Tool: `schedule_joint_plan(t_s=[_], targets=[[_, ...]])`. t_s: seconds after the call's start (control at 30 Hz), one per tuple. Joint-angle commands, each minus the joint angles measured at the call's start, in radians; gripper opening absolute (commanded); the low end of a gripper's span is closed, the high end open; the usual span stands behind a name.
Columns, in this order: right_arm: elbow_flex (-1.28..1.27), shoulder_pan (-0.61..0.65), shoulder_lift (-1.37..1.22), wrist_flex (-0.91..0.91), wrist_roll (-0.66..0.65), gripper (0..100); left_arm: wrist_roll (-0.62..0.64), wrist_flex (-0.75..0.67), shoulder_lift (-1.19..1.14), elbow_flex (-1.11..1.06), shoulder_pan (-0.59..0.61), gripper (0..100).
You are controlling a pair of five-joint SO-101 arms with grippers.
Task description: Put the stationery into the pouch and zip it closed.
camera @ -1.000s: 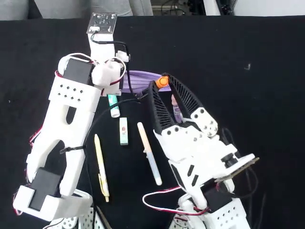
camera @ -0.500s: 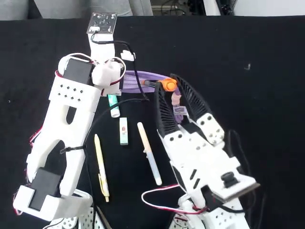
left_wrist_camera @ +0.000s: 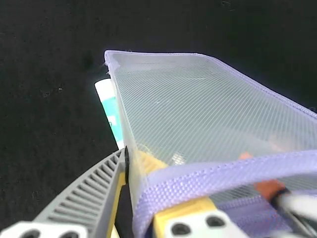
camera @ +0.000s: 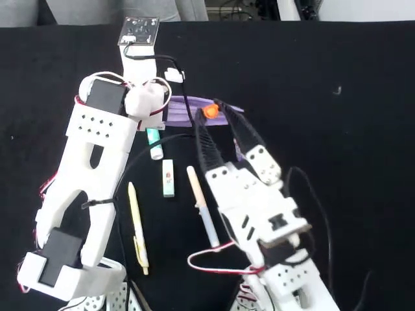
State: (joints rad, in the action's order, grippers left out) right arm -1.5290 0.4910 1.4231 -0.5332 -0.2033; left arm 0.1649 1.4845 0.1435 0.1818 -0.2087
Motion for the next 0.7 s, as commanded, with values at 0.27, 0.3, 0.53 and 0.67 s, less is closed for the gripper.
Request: schedule_joint_plan(t_s=[0.27,0.3,0.53,0.67], targets=[[0.01,-0.054,-0.349,-0.163,-0.006,1.1,-0.021,0.006,0.018,0.004,-0.012,3],[0.013,-0.052,-0.367,-0.164,-0.006,1.2,-0.021,0.006,0.018,0.004,-0.01,3],[0.03,-0.048,-0.447,-0.167,0.077,16.2,-0.017,0.005,0.018,0.007,0.07,3],[0.028,-0.048,-0.453,-0.167,0.086,23.1,-0.017,0.005,0.018,0.004,0.102,3]])
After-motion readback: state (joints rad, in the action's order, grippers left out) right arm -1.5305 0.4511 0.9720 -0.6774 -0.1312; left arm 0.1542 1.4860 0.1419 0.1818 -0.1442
